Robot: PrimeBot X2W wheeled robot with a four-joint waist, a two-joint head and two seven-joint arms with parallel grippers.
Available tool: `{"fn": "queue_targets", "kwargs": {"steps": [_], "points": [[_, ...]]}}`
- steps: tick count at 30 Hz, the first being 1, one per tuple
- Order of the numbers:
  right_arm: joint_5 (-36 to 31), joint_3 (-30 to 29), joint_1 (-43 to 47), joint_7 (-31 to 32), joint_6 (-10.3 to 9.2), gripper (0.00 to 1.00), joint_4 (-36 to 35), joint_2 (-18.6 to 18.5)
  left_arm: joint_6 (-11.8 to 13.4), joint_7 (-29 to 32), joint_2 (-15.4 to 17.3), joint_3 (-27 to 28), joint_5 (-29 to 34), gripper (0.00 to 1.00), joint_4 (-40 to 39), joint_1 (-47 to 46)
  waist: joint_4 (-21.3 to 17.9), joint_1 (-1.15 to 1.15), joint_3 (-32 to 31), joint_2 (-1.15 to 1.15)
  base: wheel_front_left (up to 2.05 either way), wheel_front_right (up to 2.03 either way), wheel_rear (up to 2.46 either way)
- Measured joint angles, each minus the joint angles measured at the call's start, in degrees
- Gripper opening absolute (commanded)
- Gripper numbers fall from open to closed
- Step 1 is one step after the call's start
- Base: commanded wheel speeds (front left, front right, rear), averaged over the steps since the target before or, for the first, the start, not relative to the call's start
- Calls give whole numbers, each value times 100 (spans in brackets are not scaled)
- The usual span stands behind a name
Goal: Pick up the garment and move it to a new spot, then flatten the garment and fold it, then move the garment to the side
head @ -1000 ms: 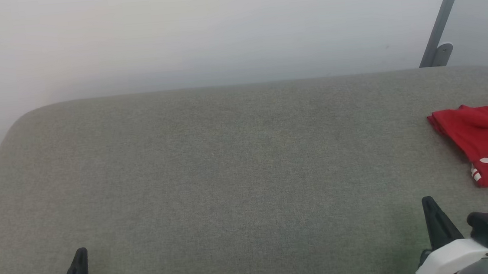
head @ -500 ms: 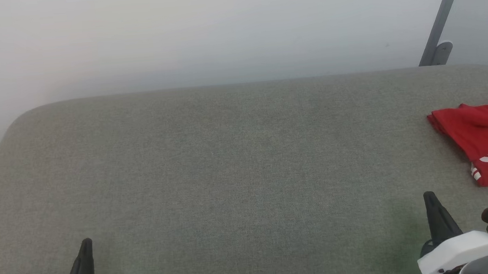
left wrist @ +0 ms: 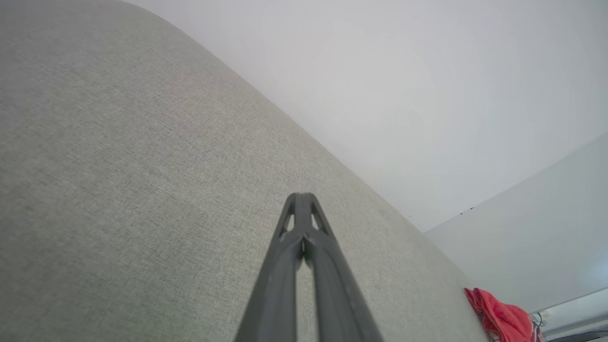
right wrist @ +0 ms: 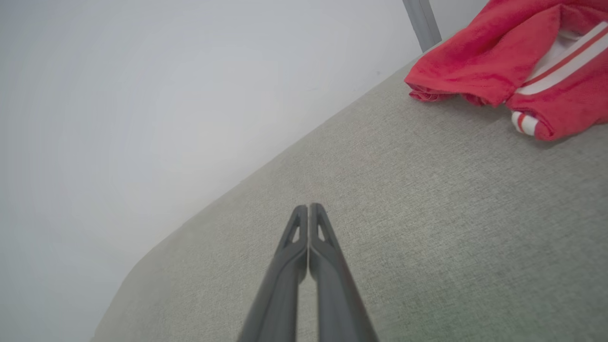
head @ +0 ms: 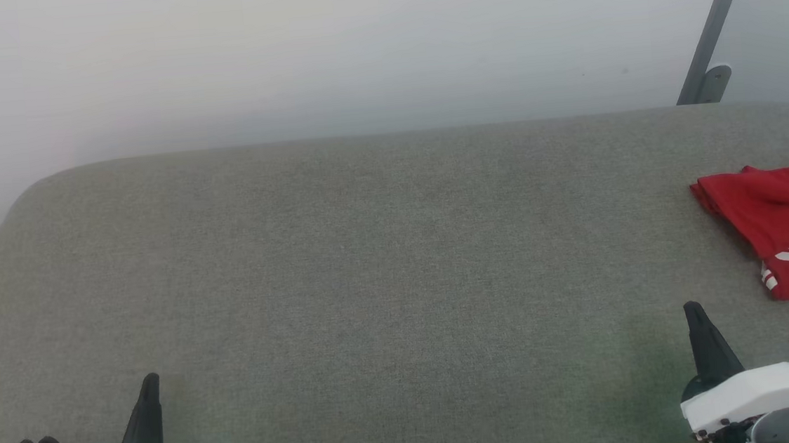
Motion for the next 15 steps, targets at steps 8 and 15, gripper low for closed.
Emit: {"fn": "queue_targets", "kwargs": {"steps": [8,15], "points": [[634,-3,-58,142,0,0,-27,8,1,158,-120,43,-486,0,-18,-101,-6,0,13,0,0,0,0],[1149,-10,-105,255,0,0,-56,14,1,290,-226,83,-851,0,-29,-202,-11,0,24,0,0,0,0]]}}
